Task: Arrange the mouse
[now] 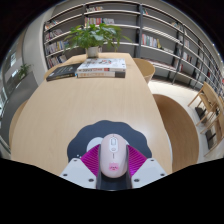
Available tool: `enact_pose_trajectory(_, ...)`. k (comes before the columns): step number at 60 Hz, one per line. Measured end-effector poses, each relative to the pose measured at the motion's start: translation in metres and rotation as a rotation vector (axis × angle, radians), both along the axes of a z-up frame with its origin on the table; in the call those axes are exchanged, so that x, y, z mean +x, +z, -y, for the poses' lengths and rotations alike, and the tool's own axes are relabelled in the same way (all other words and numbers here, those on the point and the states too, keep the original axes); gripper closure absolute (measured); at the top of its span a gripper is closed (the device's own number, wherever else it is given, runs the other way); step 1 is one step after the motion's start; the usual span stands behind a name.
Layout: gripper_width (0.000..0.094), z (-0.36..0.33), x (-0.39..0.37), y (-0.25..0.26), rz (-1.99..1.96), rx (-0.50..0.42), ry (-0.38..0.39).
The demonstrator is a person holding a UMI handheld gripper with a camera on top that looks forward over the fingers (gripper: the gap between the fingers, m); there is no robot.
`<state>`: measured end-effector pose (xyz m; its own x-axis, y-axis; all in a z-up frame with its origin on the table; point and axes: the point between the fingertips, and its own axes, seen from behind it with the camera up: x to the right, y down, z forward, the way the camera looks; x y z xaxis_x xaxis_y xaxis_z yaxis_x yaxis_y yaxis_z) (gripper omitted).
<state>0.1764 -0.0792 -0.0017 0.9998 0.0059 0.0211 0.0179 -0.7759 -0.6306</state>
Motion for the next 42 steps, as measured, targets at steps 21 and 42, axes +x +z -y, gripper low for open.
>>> enact_pose_trajectory(21,0.0223,0.008,0.005,-0.003,0.01,-0.061,-0.034)
enact_pose_trajectory(42,0.0216,0.006,-0.054,0.146,-0.008,0.175,-0.018)
